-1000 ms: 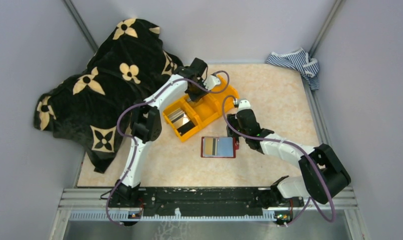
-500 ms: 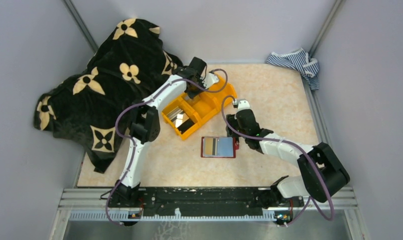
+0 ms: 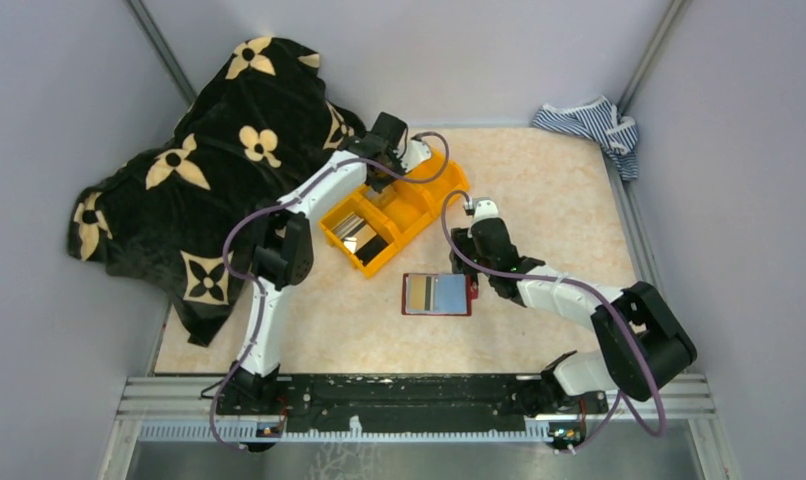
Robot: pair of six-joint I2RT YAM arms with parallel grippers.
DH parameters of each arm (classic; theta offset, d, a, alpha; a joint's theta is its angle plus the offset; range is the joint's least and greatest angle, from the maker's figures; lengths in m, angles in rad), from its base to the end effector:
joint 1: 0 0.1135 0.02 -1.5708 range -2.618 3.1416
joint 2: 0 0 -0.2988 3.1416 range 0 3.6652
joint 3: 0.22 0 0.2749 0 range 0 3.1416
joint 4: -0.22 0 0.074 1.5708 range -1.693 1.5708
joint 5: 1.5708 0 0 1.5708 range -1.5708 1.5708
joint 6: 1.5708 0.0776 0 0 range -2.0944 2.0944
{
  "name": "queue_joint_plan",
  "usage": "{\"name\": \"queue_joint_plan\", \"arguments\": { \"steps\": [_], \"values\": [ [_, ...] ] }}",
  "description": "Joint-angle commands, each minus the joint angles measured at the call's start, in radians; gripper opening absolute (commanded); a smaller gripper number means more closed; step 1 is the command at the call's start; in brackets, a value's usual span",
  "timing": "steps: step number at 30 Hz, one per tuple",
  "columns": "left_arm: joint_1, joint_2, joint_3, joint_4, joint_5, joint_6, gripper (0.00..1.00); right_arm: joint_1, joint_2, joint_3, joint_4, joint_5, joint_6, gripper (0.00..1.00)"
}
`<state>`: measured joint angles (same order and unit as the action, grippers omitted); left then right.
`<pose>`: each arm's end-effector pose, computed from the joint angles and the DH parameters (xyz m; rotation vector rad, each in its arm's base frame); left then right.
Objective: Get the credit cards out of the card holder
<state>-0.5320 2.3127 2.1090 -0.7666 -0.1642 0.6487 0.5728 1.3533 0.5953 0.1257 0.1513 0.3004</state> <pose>0.5079 -0.2842 0.2140 1.3603 2.1463 0.2545 0.2695 0.1599 0.1753 -0.2161 2.2029 0.3223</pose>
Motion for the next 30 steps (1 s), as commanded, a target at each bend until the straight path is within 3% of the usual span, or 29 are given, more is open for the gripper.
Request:
{"name": "queue_joint_plan", "arguments": {
  "steps": [1, 10, 16, 20, 22, 25, 27, 28, 29, 30],
  "values": [
    [0.007, -0.16, -0.065, 0.139, 0.021, -0.02, 0.29, -0.006, -0.007, -0.007, 0.046, -0.006, 0.017, 0.55],
    [0.001, -0.349, -0.236, 0.338, 0.152, -0.105, 0.31, -0.007, -0.045, 0.017, 0.026, -0.013, 0.019, 0.55],
    [0.002, -0.537, -0.538, 0.587, 0.196, -0.382, 0.33, -0.006, -0.022, 0.078, 0.023, -0.005, 0.014, 0.52],
    [0.001, -0.71, -0.948, 0.962, 0.14, -0.633, 0.37, -0.03, 0.036, 0.174, 0.049, -0.015, 0.028, 0.21],
    [-0.001, -0.783, -1.079, 1.066, 0.089, -0.745, 0.39, -0.063, 0.065, 0.215, 0.077, -0.065, 0.047, 0.08],
    [-0.023, -0.865, -1.186, 1.107, 0.035, -0.825, 0.42, -0.076, 0.106, 0.291, 0.056, -0.096, 0.043, 0.02],
    [-0.074, -0.911, -1.23, 1.116, -0.047, -0.82, 0.71, -0.076, 0.113, 0.309, 0.057, -0.133, 0.039, 0.03],
    [-0.109, -0.929, -1.249, 1.128, -0.091, -0.802, 0.88, -0.075, 0.113, 0.306, 0.059, -0.16, 0.037, 0.1],
    [-0.149, -0.944, -1.273, 1.146, -0.128, -0.789, 0.98, -0.073, 0.114, 0.299, 0.063, -0.185, 0.033, 0.23],
    [-0.173, -0.956, -1.299, 1.168, -0.116, -0.779, 0.99, -0.072, 0.116, 0.286, 0.07, -0.207, 0.031, 0.35]
  ]
}}
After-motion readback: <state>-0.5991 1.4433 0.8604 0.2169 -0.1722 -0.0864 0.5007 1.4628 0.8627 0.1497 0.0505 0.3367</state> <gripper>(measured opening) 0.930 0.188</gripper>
